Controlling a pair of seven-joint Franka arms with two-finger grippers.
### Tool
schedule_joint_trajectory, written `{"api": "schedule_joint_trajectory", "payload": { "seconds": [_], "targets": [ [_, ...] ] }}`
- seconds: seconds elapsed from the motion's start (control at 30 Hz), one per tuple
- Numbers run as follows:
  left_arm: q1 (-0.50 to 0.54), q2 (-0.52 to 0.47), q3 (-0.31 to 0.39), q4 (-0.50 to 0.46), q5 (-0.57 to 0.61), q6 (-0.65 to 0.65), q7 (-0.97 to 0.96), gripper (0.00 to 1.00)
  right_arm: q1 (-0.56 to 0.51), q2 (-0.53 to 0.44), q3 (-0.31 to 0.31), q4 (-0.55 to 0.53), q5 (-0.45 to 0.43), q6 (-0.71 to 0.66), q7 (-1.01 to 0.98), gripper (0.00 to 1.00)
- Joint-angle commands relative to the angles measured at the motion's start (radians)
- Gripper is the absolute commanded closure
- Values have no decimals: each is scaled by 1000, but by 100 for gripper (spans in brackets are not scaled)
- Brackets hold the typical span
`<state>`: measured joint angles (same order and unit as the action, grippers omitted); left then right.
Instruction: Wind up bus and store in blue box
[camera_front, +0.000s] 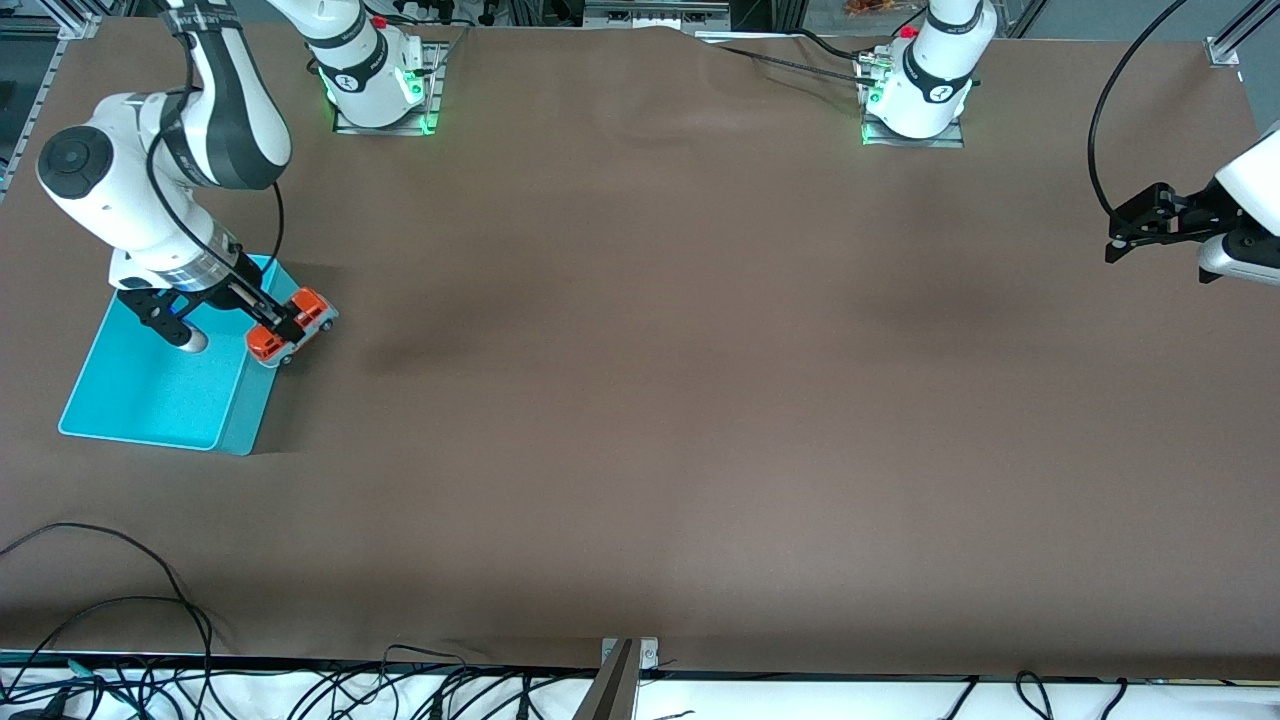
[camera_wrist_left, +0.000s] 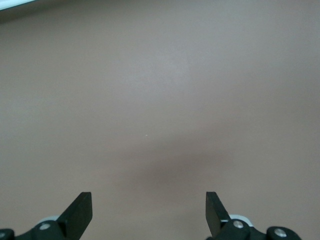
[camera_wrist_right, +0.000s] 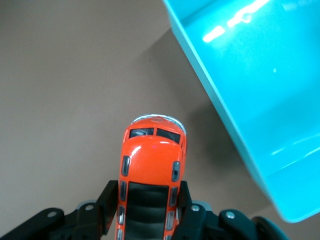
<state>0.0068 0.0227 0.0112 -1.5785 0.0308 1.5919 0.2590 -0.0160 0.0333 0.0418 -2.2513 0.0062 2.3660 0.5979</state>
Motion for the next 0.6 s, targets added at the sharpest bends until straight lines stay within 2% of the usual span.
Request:
{"api": "schedule_joint_trajectory", "payload": {
  "seconds": [0.0, 0.1, 0.33, 0.57],
  "targets": [
    [1, 19, -5, 38, 20, -24, -4, 0, -7, -12, -74, 47, -6, -85, -277, 100],
    [1, 19, -5, 38, 20, -24, -3, 0, -9, -4, -141, 70, -20, -105, -421, 100],
    [2, 25, -5, 40, 20, -23, -1, 0, -12, 43, -258, 107, -146, -128, -618, 100],
    [2, 25, -4, 40, 20, -23, 0, 0, -15, 123, -280, 107, -161, -77, -655, 100]
  ]
}}
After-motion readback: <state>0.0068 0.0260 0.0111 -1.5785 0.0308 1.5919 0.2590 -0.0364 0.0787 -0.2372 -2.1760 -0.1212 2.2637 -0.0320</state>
